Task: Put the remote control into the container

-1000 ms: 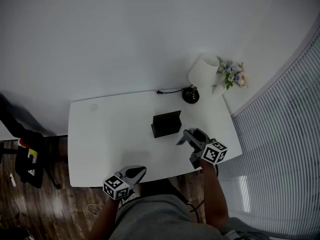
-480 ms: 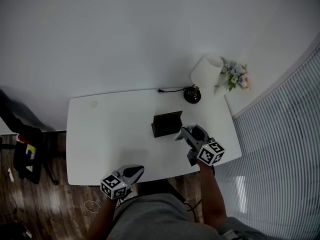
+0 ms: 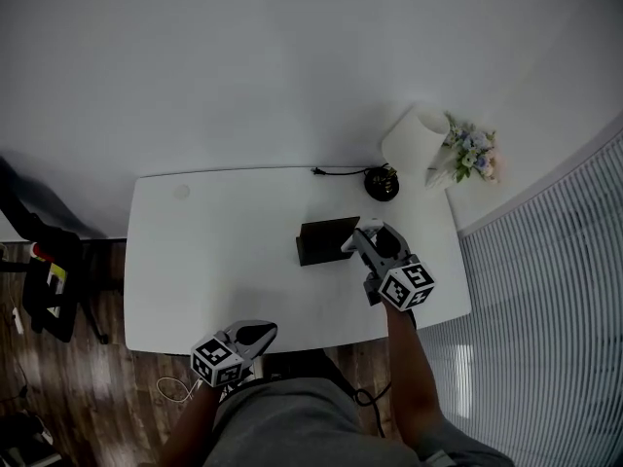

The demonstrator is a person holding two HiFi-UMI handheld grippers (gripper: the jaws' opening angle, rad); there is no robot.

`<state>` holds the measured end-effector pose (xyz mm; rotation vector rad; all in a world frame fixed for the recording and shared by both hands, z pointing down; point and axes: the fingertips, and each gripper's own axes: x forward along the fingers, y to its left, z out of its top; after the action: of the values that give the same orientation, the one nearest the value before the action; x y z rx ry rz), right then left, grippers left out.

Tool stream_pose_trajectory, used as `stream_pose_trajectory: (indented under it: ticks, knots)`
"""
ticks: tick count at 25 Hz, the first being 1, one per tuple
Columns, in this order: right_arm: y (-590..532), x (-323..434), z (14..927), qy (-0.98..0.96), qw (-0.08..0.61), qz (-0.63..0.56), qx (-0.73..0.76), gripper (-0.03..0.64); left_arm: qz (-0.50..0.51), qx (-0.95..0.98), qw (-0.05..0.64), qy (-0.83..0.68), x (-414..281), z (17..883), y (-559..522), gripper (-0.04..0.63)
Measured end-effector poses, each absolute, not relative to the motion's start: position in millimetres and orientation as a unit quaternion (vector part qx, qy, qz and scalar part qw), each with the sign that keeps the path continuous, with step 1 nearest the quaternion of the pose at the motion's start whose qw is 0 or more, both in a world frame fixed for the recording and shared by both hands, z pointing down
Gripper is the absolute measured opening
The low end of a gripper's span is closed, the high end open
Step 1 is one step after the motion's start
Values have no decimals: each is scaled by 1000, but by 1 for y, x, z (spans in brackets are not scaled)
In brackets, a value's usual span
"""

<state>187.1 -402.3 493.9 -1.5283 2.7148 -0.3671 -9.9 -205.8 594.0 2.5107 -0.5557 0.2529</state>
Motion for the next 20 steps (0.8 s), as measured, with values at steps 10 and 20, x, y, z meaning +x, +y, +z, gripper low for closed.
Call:
stream_pose_trajectory:
  ticks: [10, 20]
  knots:
    - [-430, 191, 519, 867, -8, -106, -487, 224, 112, 931, 282, -202, 7, 597, -206, -2]
    - [-438, 192, 554, 864, -17, -100, -493, 224, 126, 925, 297, -198, 17, 608, -204, -2]
